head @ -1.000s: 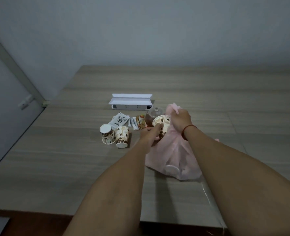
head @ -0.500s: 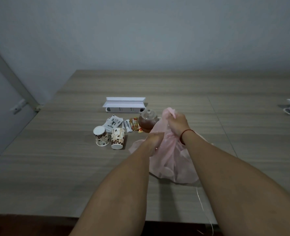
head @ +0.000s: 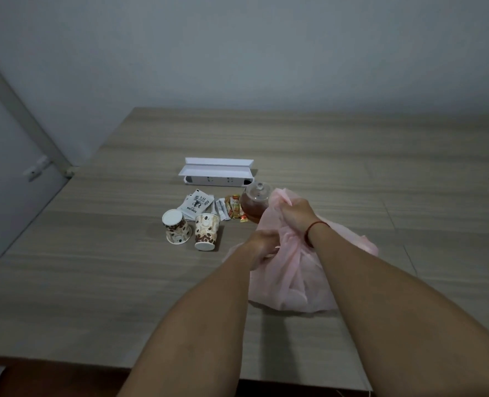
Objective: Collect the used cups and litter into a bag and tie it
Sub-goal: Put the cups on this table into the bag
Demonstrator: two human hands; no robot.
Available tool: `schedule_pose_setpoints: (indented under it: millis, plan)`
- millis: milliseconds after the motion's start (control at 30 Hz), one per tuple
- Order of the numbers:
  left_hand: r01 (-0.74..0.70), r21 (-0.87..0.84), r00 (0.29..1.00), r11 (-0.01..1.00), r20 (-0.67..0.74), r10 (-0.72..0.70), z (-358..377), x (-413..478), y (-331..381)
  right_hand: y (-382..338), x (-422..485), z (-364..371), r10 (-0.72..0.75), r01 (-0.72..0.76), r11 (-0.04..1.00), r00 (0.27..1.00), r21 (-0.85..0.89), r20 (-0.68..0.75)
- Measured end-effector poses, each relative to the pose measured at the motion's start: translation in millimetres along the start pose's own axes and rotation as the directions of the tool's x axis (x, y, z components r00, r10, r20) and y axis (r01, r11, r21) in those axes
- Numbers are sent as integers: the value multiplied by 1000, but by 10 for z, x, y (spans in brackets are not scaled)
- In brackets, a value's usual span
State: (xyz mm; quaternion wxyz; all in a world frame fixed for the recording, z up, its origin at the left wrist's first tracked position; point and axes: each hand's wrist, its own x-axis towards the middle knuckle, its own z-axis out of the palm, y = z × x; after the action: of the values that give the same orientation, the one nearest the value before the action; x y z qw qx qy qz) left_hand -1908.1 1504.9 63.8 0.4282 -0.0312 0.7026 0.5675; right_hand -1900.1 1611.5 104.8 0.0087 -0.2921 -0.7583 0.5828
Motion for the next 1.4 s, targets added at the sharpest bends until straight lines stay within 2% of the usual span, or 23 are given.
schedule_pose_setpoints:
  millis: [100, 167, 267, 333, 400, 467, 633, 700, 800, 867, 933, 1000, 1033, 1100, 1167, 1333, 1400]
  plan:
    - [2, -15, 999, 1000, -49, -3, -233, 95, -51, 101, 148, 191, 53, -51, 996, 998, -75, 30]
    - [-20, -1, 974, 1000, -225, 19, -451, 218, -78, 161, 229, 296, 85, -82, 983, 996, -167, 12]
    - [-24, 123, 833, 992, -547, 88, -833, 400, -131, 201, 341, 436, 92, -90, 966, 996, -240, -6]
    - [72, 269, 743, 960, -657, 128, -1050, 491, -163, 208, 406, 513, 82, -82, 961, 997, -265, -10]
    - [162, 374, 715, 913, -682, 153, -1182, 588, -186, 226, 492, 581, 88, -92, 953, 996, -287, -26]
    - [222, 416, 730, 882, -670, 133, -1235, 699, -226, 233, 567, 642, 101, -110, 946, 994, -306, -43]
    - [338, 364, 678, 868, -734, 44, -1218, 861, -297, 274, 684, 741, 122, -146, 939, 988, -313, -96]
    - [369, 303, 691, 879, -722, -42, -1185, 907, -313, 283, 720, 754, 130, -156, 936, 986, -316, -101]
    - [324, 283, 728, 903, -683, -48, -1133, 937, -369, 267, 732, 740, 141, -167, 935, 985, -311, -103]
    - [265, 236, 723, 935, -690, -31, -1108, 925, -412, 261, 728, 713, 139, -165, 936, 985, -310, -103]
    - [128, 162, 750, 979, -661, 11, -1070, 844, -387, 235, 703, 672, 129, -155, 939, 986, -308, -103]
    - [-34, 28, 842, 999, -538, 44, -998, 709, -317, 178, 655, 615, 113, -139, 945, 988, -297, -103]
    - [-51, -23, 902, 998, -431, 36, -953, 626, -277, 142, 629, 587, 103, -129, 949, 989, -287, -105]
    - [17, -46, 980, 999, -199, -25, -863, 461, -240, 71, 574, 529, 88, -113, 960, 990, -255, -109]
    - [97, -2, 992, 995, -86, -97, -775, 335, -258, 27, 519, 465, 74, -97, 969, 991, -228, -110]
    - [189, 11, 972, 982, -143, -186, -660, 198, -363, 43, 388, 382, 49, -73, 971, 993, -229, -109]
    - [210, -8, 970, 978, -127, -209, -643, 154, -386, 83, 349, 398, 49, -71, 970, 994, -231, -98]
